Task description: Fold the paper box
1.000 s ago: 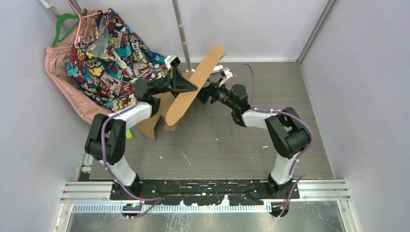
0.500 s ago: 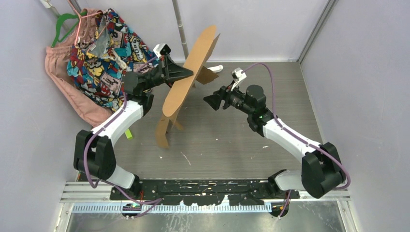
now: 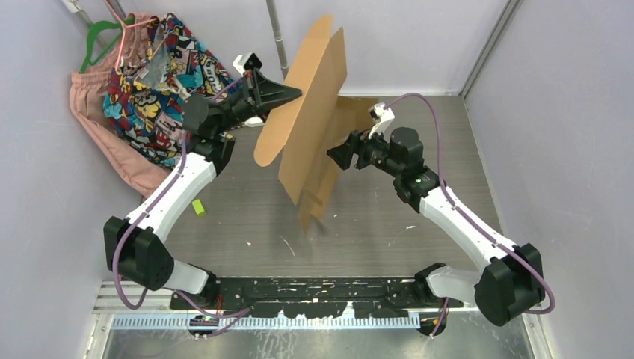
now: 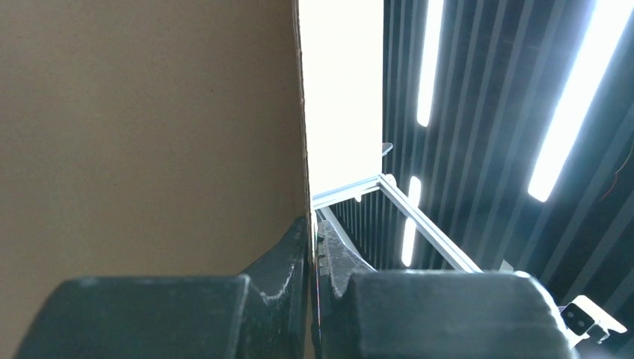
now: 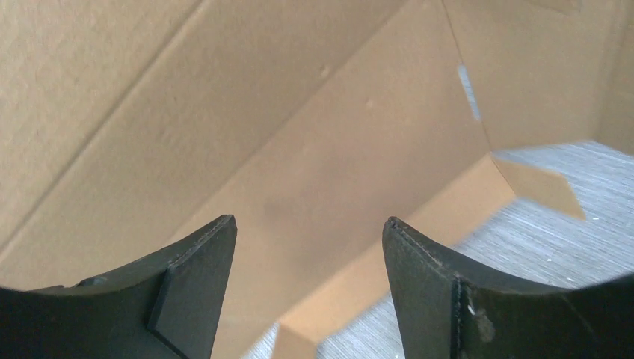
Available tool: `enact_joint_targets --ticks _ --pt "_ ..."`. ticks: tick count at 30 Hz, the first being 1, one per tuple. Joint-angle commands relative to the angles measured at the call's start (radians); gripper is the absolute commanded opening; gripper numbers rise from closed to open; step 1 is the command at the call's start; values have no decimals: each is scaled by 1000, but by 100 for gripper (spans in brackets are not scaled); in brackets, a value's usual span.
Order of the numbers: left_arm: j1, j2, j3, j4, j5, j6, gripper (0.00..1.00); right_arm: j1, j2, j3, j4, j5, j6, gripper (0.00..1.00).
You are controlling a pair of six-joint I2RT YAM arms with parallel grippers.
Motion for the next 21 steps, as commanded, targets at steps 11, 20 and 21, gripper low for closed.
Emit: enact_joint_targets --ticks 11,20,21 --pt "0 -130 -52 -434 125 424 7 -220 -132 50 -123 4 92 77" --pt "-5 -107 84 -861 183 785 6 -396 -47 -42 -66 60 257 77" --pt "-10 -104 85 -880 189 804 6 -409 -29 -48 -59 69 264 77"
